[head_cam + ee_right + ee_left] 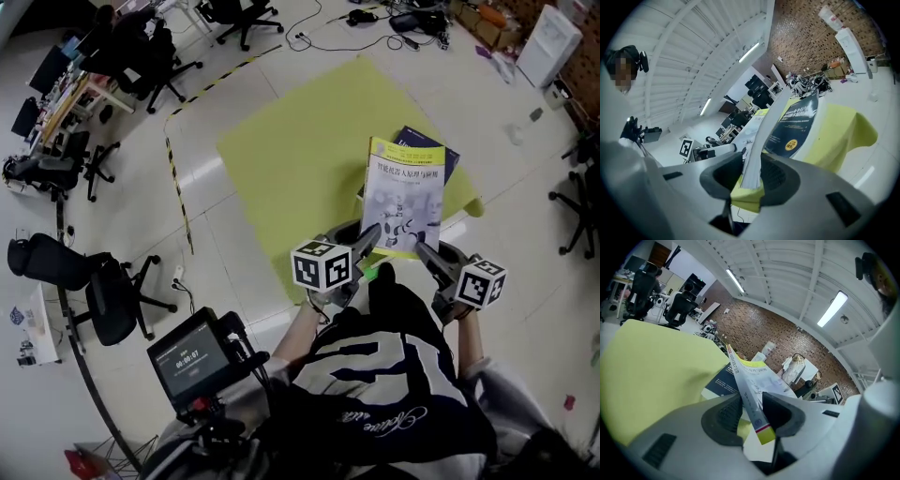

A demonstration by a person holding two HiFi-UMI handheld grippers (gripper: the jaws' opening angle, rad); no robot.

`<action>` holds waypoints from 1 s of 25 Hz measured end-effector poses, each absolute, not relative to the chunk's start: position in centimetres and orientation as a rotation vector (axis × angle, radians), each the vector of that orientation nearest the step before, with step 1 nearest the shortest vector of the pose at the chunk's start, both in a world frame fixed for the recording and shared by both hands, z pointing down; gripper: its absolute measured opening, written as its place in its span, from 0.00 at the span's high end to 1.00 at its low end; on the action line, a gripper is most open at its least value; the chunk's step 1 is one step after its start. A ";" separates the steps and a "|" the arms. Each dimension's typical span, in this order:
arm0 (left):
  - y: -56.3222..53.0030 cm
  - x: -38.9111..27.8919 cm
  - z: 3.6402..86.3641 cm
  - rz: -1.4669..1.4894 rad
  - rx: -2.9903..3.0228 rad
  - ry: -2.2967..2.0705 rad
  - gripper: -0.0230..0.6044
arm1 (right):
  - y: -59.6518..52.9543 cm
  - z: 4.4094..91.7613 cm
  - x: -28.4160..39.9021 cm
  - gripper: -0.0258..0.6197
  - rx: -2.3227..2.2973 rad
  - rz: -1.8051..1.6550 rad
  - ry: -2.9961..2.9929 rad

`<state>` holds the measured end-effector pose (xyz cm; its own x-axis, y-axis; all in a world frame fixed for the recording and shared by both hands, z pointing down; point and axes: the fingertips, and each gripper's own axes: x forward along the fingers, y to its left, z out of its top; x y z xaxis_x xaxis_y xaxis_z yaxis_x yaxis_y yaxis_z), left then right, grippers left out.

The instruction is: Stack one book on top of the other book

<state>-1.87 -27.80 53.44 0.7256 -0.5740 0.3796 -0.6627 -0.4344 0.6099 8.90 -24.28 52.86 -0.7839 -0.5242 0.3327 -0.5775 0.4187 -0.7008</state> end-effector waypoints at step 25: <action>-36.7 2.5 61.3 0.378 1.899 -1.031 0.73 | -33.4 61.5 15.0 0.73 1.140 1.480 -2.321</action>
